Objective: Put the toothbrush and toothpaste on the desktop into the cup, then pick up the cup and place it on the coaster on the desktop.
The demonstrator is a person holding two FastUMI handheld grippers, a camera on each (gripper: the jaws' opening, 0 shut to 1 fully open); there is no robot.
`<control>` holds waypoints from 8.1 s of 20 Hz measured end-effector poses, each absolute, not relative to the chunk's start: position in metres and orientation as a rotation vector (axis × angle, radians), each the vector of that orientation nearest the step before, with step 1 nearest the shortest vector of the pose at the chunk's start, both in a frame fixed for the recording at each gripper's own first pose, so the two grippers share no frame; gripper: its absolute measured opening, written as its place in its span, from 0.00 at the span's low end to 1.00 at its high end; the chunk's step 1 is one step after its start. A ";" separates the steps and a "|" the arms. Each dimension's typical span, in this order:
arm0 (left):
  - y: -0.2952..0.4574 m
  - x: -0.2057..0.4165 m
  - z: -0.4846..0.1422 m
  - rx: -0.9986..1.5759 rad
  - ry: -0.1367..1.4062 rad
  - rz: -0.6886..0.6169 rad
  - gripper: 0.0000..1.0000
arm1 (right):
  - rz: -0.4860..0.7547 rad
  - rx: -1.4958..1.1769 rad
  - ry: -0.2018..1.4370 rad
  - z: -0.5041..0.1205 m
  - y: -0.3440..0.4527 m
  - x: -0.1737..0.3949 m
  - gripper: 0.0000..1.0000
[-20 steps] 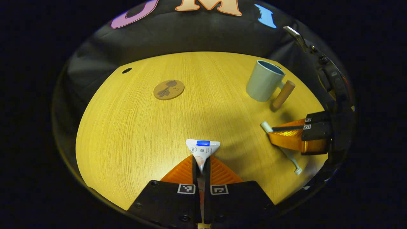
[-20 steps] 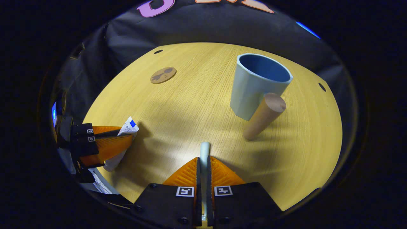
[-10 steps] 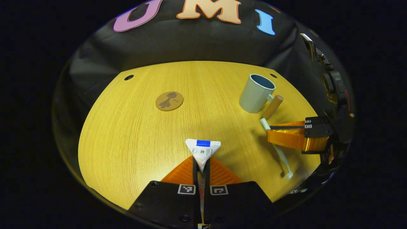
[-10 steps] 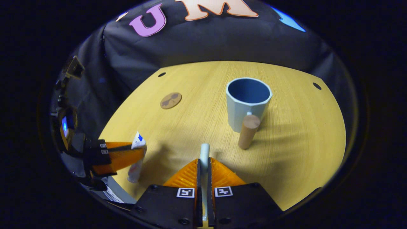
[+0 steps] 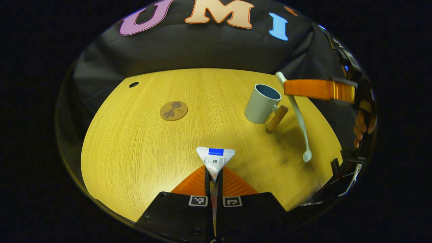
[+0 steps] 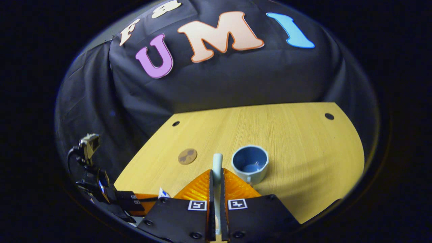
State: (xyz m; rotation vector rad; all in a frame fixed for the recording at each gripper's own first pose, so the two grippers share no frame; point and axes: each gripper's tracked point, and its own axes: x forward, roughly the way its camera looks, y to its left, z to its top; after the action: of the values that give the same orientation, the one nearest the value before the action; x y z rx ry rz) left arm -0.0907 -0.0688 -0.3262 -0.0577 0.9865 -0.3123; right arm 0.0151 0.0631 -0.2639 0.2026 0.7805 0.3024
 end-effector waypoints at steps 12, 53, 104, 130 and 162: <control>-0.065 -0.086 -0.319 -0.107 0.957 -0.230 0.02 | 0.261 0.186 0.596 -0.239 0.046 0.106 0.08; -0.144 0.025 -0.257 -0.154 0.682 -0.337 0.02 | 0.095 0.119 0.645 -0.277 -0.073 -0.010 0.98; -0.245 0.084 -0.264 -0.164 0.554 -0.271 0.96 | 0.149 0.105 0.732 -0.286 -0.125 -0.049 0.95; 0.013 0.005 -0.205 0.003 0.366 -0.011 0.95 | 0.157 -0.035 1.278 -0.366 0.009 0.001 0.99; 0.077 -0.012 -0.223 -0.032 0.402 0.065 0.95 | 0.231 -0.125 1.367 -0.399 0.007 0.001 0.24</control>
State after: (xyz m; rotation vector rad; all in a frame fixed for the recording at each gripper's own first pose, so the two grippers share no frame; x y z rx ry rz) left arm -0.0122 0.0775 -0.2232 -0.0322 0.4015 0.0650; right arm 0.0007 0.0068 -0.3989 -0.1251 1.3674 0.2312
